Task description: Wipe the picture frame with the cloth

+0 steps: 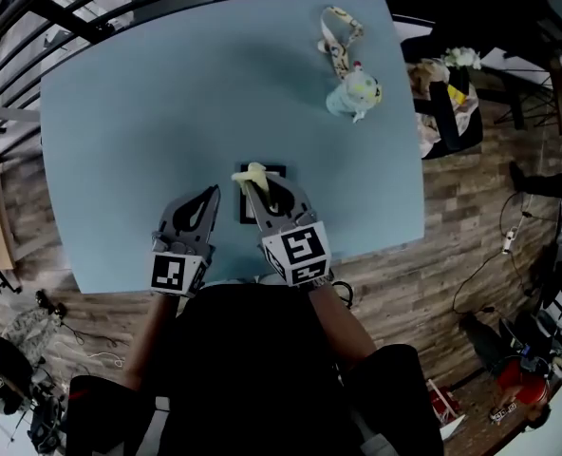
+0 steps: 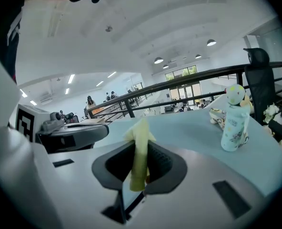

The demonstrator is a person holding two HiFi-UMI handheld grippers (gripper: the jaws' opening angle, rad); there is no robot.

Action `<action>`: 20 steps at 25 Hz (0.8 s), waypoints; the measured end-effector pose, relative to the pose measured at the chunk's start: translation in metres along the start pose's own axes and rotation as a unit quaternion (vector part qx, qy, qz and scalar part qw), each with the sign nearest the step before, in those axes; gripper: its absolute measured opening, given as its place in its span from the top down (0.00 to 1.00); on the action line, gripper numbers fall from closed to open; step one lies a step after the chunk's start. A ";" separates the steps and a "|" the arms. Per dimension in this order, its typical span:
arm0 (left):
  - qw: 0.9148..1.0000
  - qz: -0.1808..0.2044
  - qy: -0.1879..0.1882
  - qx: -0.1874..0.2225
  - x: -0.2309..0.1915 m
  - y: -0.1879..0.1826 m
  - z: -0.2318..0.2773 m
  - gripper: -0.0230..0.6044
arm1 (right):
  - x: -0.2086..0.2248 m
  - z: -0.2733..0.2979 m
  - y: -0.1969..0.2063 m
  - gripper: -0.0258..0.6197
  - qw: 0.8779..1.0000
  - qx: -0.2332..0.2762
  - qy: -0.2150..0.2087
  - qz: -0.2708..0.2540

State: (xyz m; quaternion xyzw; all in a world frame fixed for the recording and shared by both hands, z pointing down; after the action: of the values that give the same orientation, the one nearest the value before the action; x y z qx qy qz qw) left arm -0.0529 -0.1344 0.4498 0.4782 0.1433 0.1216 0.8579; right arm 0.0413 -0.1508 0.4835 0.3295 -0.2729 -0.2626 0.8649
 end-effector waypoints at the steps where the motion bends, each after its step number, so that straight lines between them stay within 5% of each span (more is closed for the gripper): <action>1: 1.000 -0.002 -0.001 -0.002 -0.001 0.002 0.001 0.97 | 0.001 0.005 0.004 0.87 1.000 -0.007 -0.002 0.000; 20: 1.000 -0.013 0.008 -0.020 0.017 0.016 0.017 0.97 | 0.019 0.086 0.066 0.87 0.993 -0.097 -0.016 0.060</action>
State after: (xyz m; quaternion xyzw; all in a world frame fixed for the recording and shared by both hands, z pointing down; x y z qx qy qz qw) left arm -0.0325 -0.1337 0.4700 0.4578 0.1536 0.1175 0.8678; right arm 0.0175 -0.1563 0.5906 0.2228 -0.2794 -0.2409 0.9024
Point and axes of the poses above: the fingertips, and each gripper's own axes: z forward along the fingers, x to its right, y out of its underside, the point moved 1 cm from there along -z, backward along the fingers, and after that the axes turned 13 degrees about -x, right-handed, at the moved point
